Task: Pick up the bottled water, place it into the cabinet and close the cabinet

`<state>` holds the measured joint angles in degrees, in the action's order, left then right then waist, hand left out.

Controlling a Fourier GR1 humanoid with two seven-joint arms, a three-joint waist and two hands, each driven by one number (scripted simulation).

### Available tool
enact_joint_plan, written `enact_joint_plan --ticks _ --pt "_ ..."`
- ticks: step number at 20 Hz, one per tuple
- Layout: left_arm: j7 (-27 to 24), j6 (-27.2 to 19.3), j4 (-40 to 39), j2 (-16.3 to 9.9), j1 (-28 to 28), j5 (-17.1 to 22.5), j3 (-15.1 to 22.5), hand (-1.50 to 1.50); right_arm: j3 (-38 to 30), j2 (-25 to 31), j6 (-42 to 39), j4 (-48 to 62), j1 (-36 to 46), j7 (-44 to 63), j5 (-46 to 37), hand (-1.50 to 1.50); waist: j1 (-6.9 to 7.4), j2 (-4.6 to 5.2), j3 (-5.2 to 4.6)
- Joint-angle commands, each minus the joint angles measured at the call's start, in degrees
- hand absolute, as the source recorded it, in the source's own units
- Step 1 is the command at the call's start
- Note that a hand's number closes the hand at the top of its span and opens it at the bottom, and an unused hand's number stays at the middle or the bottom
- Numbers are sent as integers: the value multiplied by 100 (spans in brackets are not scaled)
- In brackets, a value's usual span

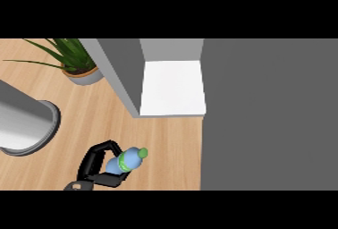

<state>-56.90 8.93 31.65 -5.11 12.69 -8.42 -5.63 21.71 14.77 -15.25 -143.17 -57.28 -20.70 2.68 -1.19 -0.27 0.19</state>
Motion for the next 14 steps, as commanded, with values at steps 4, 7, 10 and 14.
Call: enact_joint_plan --ticks 4,7,10,14 --pt "-345 -817 -214 494 -147 171 -84 150 158 111 82 -810 -334 192 -98 -150 11 21 -28" --pt "-31 -976 198 502 -24 799 464 150 -226 274 30 -828 -327 92 161 -150 12 9 -24" --pt "452 -764 650 506 42 1153 1008 150 -271 263 21 -458 -85 45 226 -150 53 8 -20" --pt "961 -1231 1246 509 82 1673 1558 150 -445 479 -160 -595 -739 -419 370 -150 -2 -9 -18"
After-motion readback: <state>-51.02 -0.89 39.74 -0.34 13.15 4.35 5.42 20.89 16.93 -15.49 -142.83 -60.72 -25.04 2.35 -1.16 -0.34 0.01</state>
